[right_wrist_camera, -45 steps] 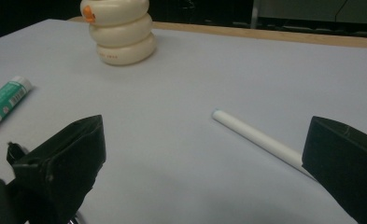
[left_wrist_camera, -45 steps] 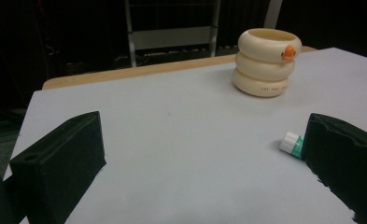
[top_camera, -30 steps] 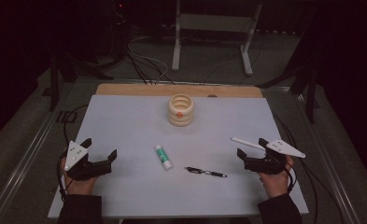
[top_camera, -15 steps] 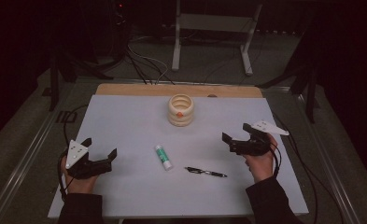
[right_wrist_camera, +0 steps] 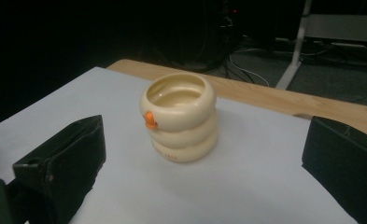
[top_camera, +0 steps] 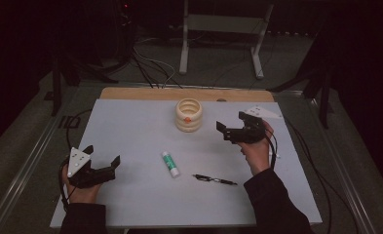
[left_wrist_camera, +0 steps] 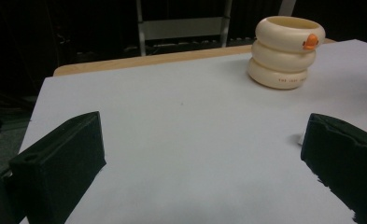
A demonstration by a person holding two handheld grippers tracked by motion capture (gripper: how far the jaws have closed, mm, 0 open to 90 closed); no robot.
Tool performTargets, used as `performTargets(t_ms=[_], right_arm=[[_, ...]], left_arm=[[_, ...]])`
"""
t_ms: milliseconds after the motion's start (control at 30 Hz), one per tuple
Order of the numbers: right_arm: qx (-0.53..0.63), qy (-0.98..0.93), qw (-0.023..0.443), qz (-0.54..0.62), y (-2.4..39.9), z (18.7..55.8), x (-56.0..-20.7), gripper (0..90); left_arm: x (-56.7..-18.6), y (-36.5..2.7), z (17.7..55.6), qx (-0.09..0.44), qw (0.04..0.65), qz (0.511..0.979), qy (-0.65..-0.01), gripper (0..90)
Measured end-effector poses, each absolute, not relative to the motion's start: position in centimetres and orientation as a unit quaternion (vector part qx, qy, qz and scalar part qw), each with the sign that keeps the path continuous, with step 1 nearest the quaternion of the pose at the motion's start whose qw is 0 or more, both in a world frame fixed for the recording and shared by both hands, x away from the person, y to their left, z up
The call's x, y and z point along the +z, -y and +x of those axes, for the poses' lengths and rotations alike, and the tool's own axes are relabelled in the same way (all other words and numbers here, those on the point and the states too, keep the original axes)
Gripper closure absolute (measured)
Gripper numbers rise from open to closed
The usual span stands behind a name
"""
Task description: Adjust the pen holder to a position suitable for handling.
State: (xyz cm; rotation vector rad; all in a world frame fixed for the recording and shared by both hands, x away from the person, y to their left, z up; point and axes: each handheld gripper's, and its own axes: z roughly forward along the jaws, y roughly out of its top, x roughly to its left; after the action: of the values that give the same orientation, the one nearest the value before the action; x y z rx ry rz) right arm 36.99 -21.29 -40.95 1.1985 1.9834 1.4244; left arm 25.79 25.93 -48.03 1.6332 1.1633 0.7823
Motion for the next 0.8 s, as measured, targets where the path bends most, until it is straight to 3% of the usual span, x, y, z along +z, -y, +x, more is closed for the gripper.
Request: performTargets(t_ms=[800], right_arm=[[0.461,-0.744,0.183,0.448,16.7,44.9,-40.7,0.0]], left_arm=[[-48.2,-25.6,26.0,0.319,0.475,0.67,-0.473,0.2]])
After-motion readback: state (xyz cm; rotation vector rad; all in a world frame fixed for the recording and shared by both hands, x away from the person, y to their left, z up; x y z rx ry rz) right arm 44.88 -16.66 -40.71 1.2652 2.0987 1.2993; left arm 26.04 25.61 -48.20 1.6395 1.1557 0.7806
